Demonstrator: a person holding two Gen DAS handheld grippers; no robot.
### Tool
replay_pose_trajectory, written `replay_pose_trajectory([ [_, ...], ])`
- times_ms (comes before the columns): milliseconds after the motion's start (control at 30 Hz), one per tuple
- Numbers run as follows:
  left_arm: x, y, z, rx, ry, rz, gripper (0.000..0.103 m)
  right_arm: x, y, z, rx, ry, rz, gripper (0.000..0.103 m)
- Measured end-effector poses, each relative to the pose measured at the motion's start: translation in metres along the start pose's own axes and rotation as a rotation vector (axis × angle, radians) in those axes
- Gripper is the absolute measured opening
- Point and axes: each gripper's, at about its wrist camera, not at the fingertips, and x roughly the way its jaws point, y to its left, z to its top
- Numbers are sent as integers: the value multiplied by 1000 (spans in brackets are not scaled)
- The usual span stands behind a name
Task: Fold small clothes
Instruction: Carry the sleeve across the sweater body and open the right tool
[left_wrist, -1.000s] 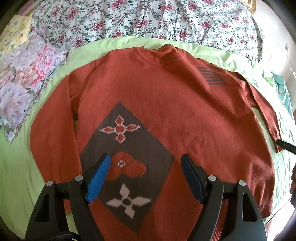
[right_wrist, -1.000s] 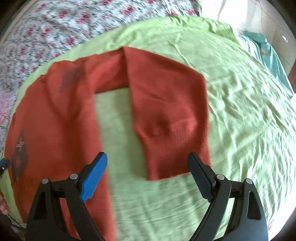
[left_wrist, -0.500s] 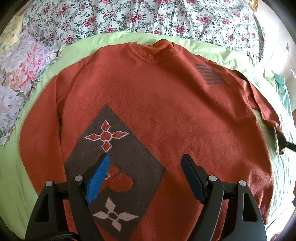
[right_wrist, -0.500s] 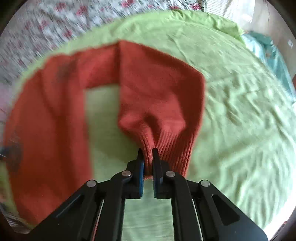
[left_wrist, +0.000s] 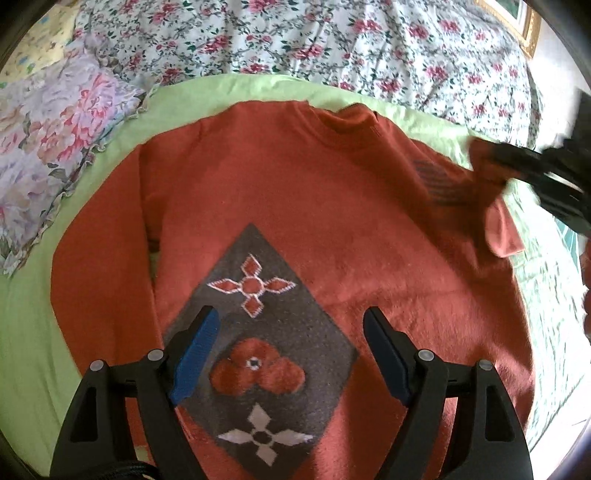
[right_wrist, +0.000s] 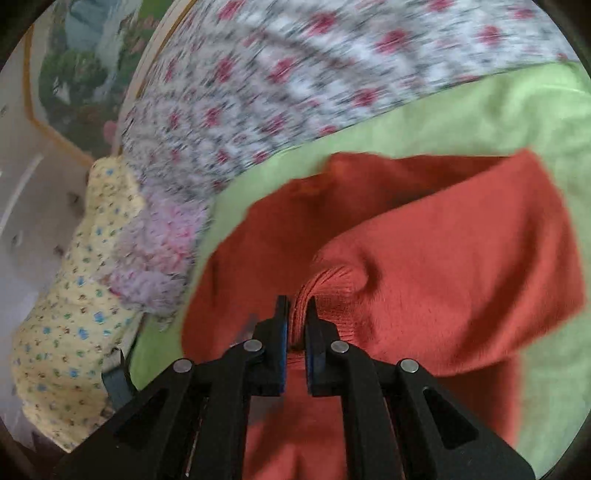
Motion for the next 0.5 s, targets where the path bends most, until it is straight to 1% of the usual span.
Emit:
replay_pose_trajectory([
  [100,1,8,8,-8,-5,-19,81,52,17,8,-1,81,54,8],
  [167,4,14,13,-18,-3,-22,82,95,29,15,-9,142,78,8],
  [233,9,20,20,-36,2,-28,82,121,35,10,-22,189,95,8],
  [367,26,28,32,-44,14,-19,82,167,36,7,-31,265,110,8],
  [467,46,34,43,-48,40,-2,82,186,25,5,-3,311,122,14],
  [500,54,36,47,-51,48,1,82,191,20,5,15,325,116,18],
])
